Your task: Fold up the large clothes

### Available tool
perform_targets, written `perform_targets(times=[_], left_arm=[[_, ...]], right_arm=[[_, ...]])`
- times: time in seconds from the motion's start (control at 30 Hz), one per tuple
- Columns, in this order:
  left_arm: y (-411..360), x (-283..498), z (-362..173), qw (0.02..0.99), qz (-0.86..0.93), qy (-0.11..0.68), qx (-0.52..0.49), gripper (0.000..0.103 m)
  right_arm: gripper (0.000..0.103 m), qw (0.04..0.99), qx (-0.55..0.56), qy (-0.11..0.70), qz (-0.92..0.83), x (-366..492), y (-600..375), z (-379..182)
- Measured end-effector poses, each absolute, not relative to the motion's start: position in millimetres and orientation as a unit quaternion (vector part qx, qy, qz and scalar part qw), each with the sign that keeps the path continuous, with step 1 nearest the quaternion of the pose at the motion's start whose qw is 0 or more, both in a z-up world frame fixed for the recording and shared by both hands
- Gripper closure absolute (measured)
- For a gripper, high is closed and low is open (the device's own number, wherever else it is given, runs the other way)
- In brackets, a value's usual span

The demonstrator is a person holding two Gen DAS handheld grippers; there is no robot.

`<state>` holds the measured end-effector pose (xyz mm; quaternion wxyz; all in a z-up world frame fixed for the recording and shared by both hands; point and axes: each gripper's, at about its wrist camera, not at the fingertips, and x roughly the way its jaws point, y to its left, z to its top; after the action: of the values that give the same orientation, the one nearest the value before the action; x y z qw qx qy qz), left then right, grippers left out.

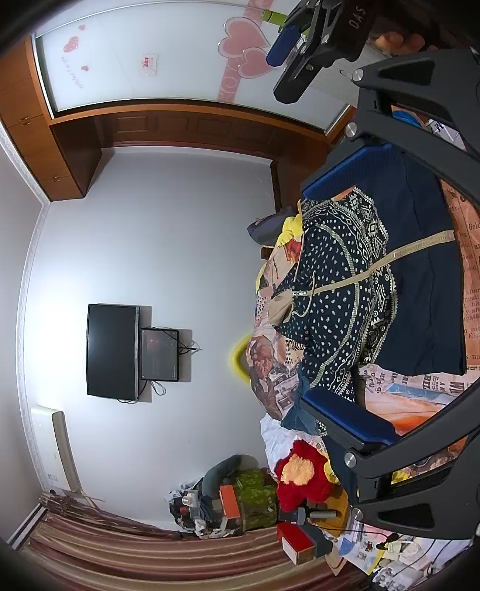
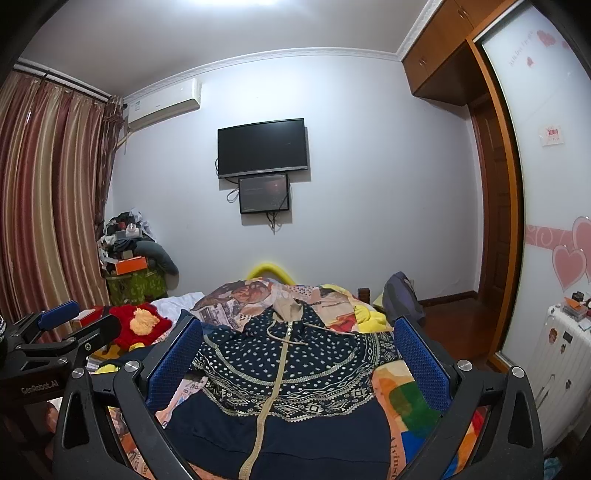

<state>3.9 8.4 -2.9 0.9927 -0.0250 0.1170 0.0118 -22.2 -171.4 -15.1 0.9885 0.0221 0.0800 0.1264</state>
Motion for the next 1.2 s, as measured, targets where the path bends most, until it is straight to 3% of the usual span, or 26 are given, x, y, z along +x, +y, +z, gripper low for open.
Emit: perform_targets(times=[1.2], left_arm=[[-3.0,0.1,3.0,0.994,0.003,0.11,-0.002,0.0]], right_arm=[[0.0,0.989,0.022,0.086,0.115,-18.8,-174.9,-20.1]])
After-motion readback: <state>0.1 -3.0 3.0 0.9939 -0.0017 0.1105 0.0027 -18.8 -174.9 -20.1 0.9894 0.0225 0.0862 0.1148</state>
